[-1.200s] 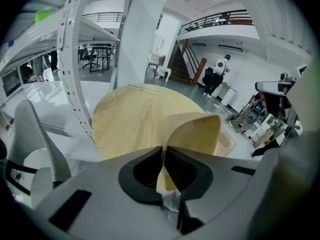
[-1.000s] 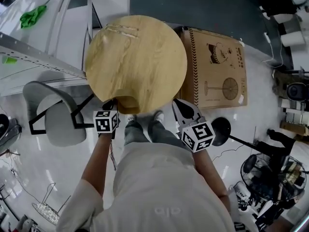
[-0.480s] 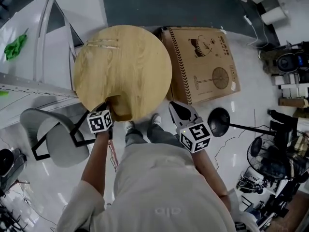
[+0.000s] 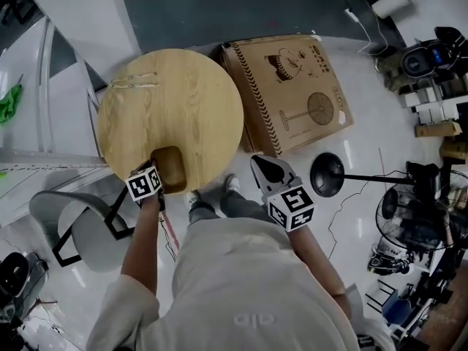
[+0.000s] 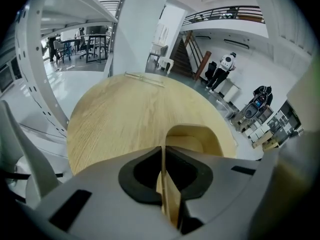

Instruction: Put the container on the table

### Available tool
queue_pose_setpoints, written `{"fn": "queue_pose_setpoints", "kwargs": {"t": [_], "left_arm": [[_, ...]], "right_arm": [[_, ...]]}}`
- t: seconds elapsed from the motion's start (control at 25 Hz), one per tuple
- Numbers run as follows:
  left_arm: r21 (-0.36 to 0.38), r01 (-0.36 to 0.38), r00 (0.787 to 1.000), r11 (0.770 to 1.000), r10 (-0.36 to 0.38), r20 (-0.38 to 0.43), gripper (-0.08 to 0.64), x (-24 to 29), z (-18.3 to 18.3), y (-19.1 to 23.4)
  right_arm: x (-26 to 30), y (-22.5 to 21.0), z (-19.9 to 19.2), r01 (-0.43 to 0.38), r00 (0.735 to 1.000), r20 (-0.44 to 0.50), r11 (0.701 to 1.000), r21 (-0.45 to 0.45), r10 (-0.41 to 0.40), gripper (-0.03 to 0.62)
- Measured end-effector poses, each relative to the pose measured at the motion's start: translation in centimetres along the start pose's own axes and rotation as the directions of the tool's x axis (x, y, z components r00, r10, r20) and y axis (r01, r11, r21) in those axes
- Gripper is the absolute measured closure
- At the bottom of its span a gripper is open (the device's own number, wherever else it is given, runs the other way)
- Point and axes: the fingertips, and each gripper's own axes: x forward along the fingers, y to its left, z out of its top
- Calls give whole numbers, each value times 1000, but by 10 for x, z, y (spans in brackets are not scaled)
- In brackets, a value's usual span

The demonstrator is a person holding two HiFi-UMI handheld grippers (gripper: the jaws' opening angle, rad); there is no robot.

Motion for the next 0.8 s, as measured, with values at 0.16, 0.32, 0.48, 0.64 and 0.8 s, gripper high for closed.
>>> {"fn": "queue_pose_setpoints", "kwargs": {"t": [0.16, 0.32, 0.48, 0.64, 0.8], "left_arm": [[-24, -5, 1000, 1000, 5, -2, 528, 7, 0, 0], [-24, -17, 1000, 1000, 17, -7, 501, 9, -1, 0], [-27, -48, 999, 998, 48, -10, 364, 7, 2, 4], [-24, -58, 998, 998, 57, -15, 345, 2, 4, 4], [-18, -65, 998, 998, 65, -8, 345, -10, 10, 1]], "right_arm": [[-4, -7, -1, 16, 1000, 1, 1000, 5, -16, 566], [-8, -10, -2, 21, 1000, 3, 1000, 6, -21, 566], [-9, -12, -1, 15, 1000, 10, 1000, 7, -15, 566], [-9, -13, -1, 1, 1000, 15, 1000, 10, -2, 566], [-6, -15, 1, -19, 999, 27, 1000, 16, 18, 566]]}}
